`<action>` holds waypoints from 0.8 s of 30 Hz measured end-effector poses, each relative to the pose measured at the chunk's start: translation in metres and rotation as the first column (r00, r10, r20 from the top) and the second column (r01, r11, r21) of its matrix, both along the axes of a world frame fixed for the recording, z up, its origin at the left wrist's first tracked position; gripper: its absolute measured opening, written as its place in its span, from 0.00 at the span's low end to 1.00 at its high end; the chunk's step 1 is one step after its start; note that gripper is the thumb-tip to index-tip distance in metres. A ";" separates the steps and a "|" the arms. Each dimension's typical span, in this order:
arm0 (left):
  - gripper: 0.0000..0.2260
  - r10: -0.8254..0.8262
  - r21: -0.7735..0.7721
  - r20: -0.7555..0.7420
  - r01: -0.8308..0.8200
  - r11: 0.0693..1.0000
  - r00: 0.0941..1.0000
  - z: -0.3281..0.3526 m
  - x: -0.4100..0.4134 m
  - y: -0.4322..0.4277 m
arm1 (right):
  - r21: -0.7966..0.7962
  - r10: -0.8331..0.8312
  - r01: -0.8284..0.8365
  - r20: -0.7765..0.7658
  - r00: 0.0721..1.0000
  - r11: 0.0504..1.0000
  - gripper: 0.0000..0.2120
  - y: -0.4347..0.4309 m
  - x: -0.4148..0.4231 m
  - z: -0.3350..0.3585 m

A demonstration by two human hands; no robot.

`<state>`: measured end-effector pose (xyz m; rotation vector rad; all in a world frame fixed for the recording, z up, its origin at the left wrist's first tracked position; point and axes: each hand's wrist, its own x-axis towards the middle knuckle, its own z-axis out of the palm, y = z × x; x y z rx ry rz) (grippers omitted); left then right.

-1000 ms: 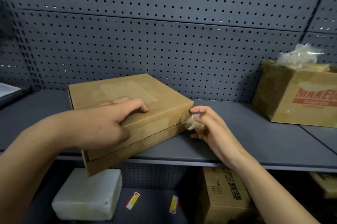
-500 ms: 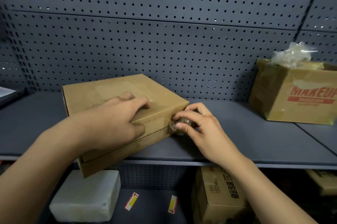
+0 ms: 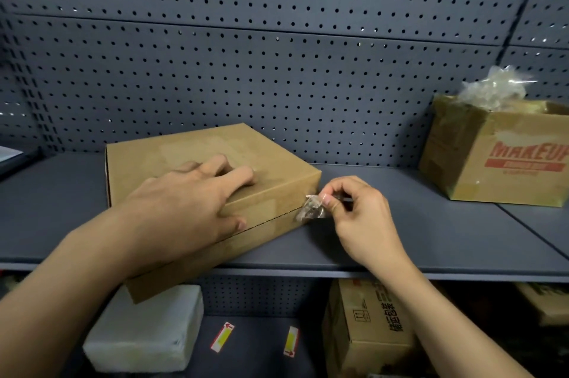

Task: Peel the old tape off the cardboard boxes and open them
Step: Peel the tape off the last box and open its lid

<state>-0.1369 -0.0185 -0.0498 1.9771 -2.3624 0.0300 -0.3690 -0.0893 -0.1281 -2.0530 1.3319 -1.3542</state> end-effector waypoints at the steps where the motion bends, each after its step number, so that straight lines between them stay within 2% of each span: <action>1: 0.19 -0.002 0.010 -0.005 0.002 1.000 1.000 0.000 0.001 0.000 | 0.009 -0.007 0.007 0.002 1.000 1.000 0.11 0.000 0.001 -0.001; 7: 0.20 -0.036 0.021 -0.028 0.036 0.999 0.999 0.000 0.009 0.000 | 0.114 -0.028 0.013 0.123 0.992 0.993 0.11 -0.002 0.001 -0.008; 13: 0.22 -0.091 0.032 -0.092 0.095 0.995 0.992 -0.001 0.026 0.003 | 0.126 -0.120 0.090 0.251 0.961 0.988 0.10 -0.008 -0.020 -0.006; 16: 0.24 -0.131 0.038 -0.120 0.136 0.990 0.984 0.001 0.029 0.002 | 0.125 -0.100 0.074 0.210 0.973 0.989 0.08 -0.010 -0.029 0.002; 21: 0.24 -0.099 0.053 -0.180 0.110 0.992 0.979 0.001 0.025 -0.001 | 0.113 -0.037 0.013 0.216 0.976 0.994 0.06 -0.008 -0.023 0.004; 24: 0.21 -0.064 0.021 -0.203 0.070 0.997 0.977 0.000 0.017 -0.004 | 0.085 -0.049 0.031 0.228 0.972 0.996 0.05 -0.007 -0.012 0.003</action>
